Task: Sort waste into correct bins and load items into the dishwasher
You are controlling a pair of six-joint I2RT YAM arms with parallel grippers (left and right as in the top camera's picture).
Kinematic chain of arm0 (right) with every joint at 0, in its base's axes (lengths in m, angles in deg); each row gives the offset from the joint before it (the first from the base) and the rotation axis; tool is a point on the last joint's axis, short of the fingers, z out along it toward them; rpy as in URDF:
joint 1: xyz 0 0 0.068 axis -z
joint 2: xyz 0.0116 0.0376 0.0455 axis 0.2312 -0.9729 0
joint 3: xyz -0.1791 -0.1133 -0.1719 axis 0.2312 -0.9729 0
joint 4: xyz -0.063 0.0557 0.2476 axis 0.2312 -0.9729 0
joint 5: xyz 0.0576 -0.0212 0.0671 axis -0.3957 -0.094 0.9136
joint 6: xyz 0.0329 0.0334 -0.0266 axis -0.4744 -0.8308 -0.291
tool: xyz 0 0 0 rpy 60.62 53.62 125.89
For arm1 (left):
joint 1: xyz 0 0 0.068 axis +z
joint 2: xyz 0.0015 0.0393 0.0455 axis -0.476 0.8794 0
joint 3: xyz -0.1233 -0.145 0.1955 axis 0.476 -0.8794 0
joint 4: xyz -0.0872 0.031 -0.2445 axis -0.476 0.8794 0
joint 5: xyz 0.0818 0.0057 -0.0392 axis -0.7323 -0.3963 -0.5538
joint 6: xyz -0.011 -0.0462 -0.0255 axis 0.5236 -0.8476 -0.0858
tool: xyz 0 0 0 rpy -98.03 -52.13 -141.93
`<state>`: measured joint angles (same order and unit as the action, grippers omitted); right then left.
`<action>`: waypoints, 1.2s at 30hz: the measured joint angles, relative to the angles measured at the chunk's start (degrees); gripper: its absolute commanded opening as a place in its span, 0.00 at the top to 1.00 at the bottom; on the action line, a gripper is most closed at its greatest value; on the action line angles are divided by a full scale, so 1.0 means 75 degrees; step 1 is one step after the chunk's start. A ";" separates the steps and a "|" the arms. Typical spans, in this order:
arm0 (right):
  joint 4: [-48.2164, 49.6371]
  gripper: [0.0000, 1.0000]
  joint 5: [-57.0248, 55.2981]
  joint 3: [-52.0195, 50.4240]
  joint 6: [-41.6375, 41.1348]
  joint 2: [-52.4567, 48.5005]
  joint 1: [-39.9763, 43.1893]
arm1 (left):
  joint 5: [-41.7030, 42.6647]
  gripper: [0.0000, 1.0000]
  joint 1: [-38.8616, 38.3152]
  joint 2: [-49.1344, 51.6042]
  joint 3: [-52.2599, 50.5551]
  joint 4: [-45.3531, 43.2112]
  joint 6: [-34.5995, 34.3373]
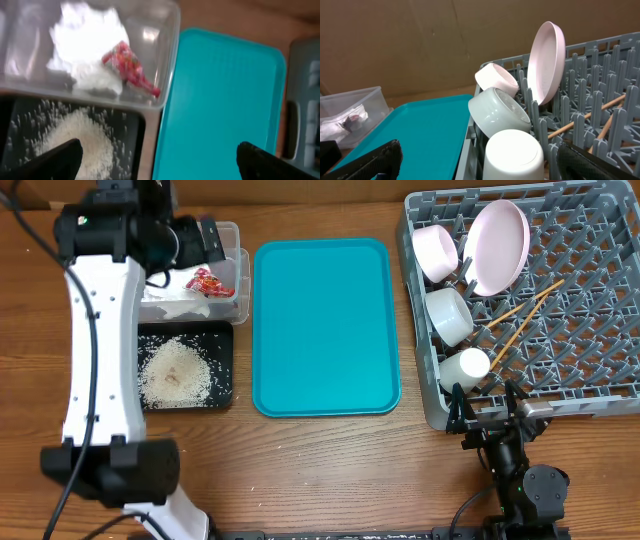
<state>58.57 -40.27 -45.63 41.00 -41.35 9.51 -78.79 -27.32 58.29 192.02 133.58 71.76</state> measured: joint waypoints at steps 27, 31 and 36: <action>0.0003 0.00 -0.0003 0.0000 0.0003 0.0000 0.0003 | 0.0210 0.00 0.0309 -1.0185 -1.2805 -0.9113 0.0988; 0.0000 0.00 -0.0006 0.0000 0.0000 0.0000 0.0000 | 0.0233 0.00 0.0309 -1.1217 -1.3846 -0.9541 0.0988; 0.0003 0.00 0.0000 0.0000 0.0000 0.0000 0.0003 | 0.0233 0.00 0.0309 -1.2284 -1.4641 -0.9582 0.0985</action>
<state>58.59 -40.27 -45.63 41.00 -41.35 9.53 -77.04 -25.00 -33.83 82.21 61.71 79.15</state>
